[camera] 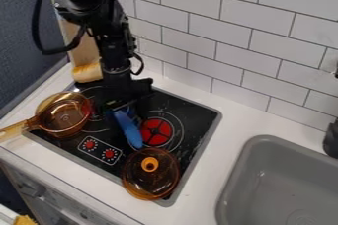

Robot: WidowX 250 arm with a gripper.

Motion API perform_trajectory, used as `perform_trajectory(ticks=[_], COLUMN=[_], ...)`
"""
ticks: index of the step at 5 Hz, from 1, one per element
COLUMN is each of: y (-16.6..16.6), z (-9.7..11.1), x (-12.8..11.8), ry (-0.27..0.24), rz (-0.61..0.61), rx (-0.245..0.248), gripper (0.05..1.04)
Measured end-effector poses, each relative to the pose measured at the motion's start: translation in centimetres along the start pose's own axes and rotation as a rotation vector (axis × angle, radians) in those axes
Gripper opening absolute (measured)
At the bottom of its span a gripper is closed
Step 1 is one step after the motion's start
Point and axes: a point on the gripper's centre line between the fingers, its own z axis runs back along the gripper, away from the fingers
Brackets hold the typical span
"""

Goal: Move the blue fork between the burners

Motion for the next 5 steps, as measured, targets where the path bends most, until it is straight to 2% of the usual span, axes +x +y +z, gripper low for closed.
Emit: perform_trajectory(ticks=[1, 2, 3, 4, 5], y=[0.0, -0.2, -0.3, -0.8, -0.7], z=[0.4, 2.1, 4.6, 6.2, 6.2], x=[0.4, 0.9, 1.1, 1.3, 1.2], ry=[-0.006, -0.047, -0.119, -0.118, -0.112], rz=[-0.053, -0.096, -0.137, -0.232, -0.239], rx=[0.02, 0.007, 0.028, 0.069, 0.074], gripper=[1.005, 1.001, 1.001, 1.001, 1.001])
